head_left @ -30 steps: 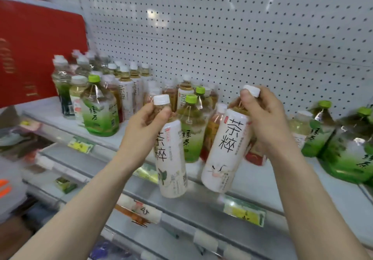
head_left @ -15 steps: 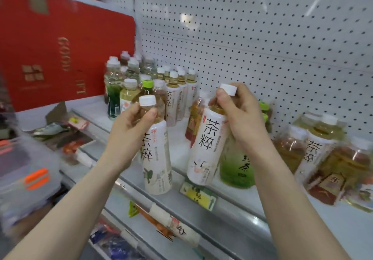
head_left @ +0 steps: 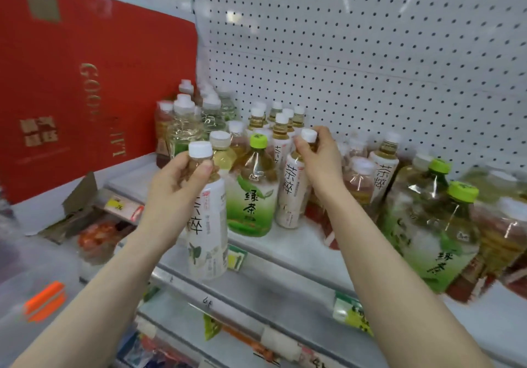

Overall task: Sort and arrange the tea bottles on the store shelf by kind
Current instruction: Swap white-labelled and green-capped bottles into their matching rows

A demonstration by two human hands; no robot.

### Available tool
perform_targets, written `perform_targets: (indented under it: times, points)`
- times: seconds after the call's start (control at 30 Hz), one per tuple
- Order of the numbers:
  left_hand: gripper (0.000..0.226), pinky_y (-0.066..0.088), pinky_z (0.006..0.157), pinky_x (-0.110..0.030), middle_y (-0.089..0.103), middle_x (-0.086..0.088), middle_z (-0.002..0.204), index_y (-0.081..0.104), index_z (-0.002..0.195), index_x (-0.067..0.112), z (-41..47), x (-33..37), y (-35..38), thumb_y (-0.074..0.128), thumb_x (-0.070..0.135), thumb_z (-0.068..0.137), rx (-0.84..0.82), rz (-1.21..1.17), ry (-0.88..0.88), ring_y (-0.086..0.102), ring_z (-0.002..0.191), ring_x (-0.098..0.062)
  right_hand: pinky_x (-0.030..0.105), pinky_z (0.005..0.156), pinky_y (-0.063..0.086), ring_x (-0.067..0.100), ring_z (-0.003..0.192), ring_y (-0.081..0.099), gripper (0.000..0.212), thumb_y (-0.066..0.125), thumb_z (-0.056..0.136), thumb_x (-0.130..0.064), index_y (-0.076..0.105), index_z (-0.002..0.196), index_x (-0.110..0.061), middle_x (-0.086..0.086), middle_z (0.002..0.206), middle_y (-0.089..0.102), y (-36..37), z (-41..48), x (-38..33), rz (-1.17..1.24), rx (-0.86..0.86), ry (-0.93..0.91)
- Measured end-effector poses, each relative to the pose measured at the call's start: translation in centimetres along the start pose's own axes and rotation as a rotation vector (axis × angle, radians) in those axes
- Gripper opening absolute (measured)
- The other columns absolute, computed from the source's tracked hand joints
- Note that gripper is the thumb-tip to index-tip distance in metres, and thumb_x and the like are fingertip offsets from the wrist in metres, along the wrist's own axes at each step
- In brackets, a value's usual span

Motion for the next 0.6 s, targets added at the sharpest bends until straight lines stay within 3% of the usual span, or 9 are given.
perform_targets:
  times: [0.17,0.33,0.43,0.5,0.6]
  points:
    - [0.03,0.053,0.082,-0.036,0.074,0.002,0.099,0.067,0.108,0.021,1.2,-1.4,-0.8,0.056,0.04,0.087,-0.074,-0.002,-0.006,0.068,0.095,-0.02,0.025,0.074,0.042,0.015,0.099,0.058,0.032,0.052,0.101,-0.03,0.05,0.127,-0.011,-0.005,0.105,0.06,3.1,1.8,0.2,-0.065,-0.043,0.016]
    - [0.027,0.052,0.079,-0.037,0.074,0.005,0.096,0.067,0.107,0.023,1.8,-2.6,-1.1,0.057,0.04,0.088,-0.124,-0.011,-0.011,0.068,0.09,-0.017,0.033,0.091,0.047,0.02,0.114,0.061,0.041,0.05,0.101,-0.039,0.044,0.134,-0.014,-0.001,0.121,0.061,3.7,1.6,1.1,-0.101,-0.07,0.069]
    - [0.02,0.053,0.08,-0.035,0.074,0.007,0.096,0.067,0.107,0.024,2.0,-2.6,-1.2,0.058,0.035,0.093,-0.139,-0.018,0.003,0.068,0.09,-0.013,0.025,0.1,0.037,0.014,0.127,0.049,0.053,0.049,0.101,-0.042,0.038,0.144,-0.014,0.002,0.14,0.05,1.9,-0.9,-1.1,-0.157,0.092,-0.04]
    - [0.021,0.053,0.083,-0.037,0.074,0.006,0.098,0.068,0.108,0.025,2.3,-2.5,-1.2,0.059,0.034,0.092,-0.146,-0.033,0.01,0.068,0.092,-0.015,0.026,0.102,0.039,0.011,0.123,0.049,0.051,0.051,0.098,-0.044,0.043,0.139,-0.015,-0.001,0.135,0.051,1.0,-3.9,-3.4,-0.158,0.216,-0.176]
    - [0.015,0.053,0.086,-0.036,0.074,0.005,0.101,0.068,0.107,0.025,2.7,-2.3,-1.4,0.057,0.027,0.096,-0.149,-0.062,0.019,0.068,0.096,-0.016,0.031,0.102,0.043,0.009,0.119,0.052,0.057,0.057,0.091,-0.055,0.048,0.136,-0.021,-0.005,0.132,0.056,4.0,-6.5,-3.3,-0.191,-0.023,-0.152]
Point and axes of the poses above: each hand's wrist, its own z-axis towards the middle knuckle, its own y-axis out of the palm, x = y × z, the point moved 9 cm from there along z, towards the middle knuckle
